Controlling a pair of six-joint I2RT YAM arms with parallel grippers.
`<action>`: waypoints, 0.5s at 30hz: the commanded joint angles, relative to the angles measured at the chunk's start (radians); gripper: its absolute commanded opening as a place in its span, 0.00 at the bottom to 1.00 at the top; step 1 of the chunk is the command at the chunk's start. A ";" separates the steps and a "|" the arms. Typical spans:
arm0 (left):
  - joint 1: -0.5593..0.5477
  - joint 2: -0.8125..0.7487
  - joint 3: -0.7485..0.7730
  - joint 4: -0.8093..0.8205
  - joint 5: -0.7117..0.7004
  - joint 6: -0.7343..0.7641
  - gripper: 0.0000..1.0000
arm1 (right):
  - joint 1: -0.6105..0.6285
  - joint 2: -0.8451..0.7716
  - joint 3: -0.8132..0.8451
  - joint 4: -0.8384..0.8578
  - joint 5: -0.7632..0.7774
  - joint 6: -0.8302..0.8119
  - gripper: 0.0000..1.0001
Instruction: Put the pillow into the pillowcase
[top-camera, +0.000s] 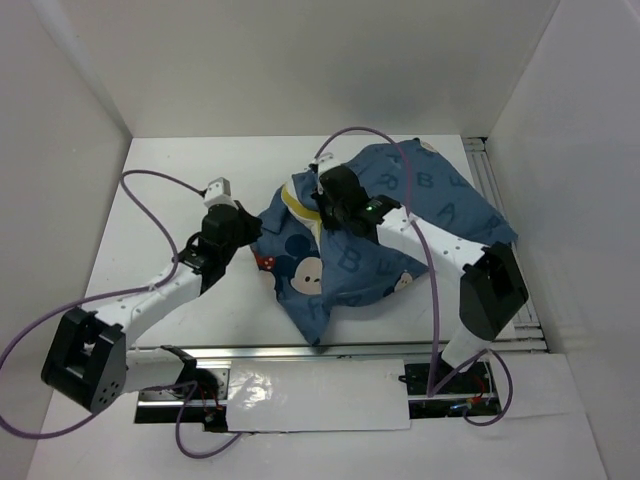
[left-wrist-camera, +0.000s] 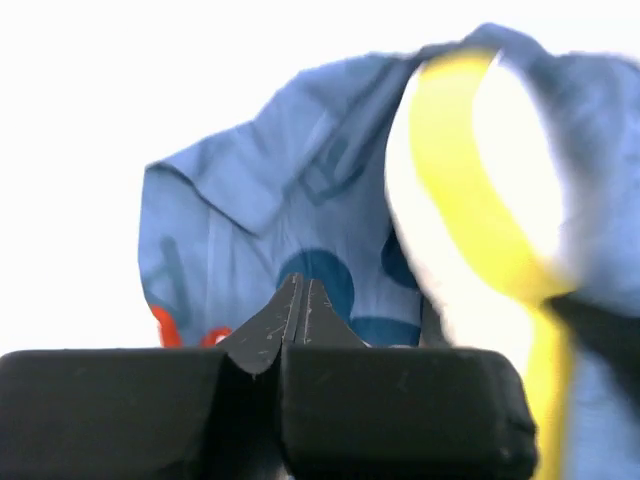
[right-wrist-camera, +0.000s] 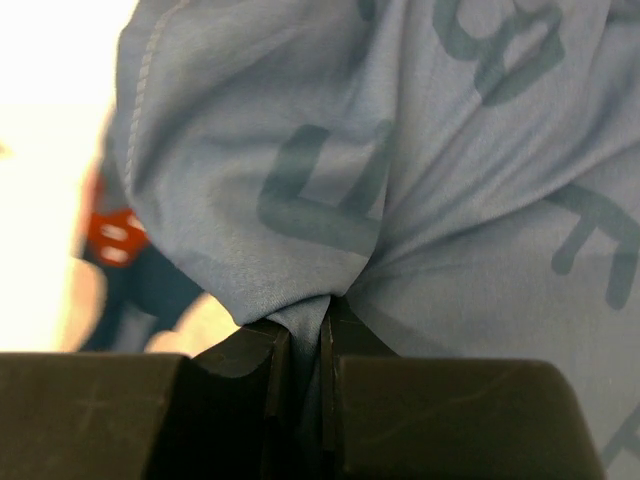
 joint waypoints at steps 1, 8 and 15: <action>0.039 -0.069 0.001 -0.041 0.009 0.097 0.00 | -0.003 -0.023 0.009 -0.030 0.119 -0.018 0.00; 0.006 0.126 0.064 0.102 0.211 0.134 0.04 | -0.041 -0.252 -0.034 0.127 -0.178 0.038 0.00; -0.100 0.235 0.128 0.217 0.215 0.132 0.51 | -0.062 -0.404 -0.016 0.102 -0.340 0.058 0.00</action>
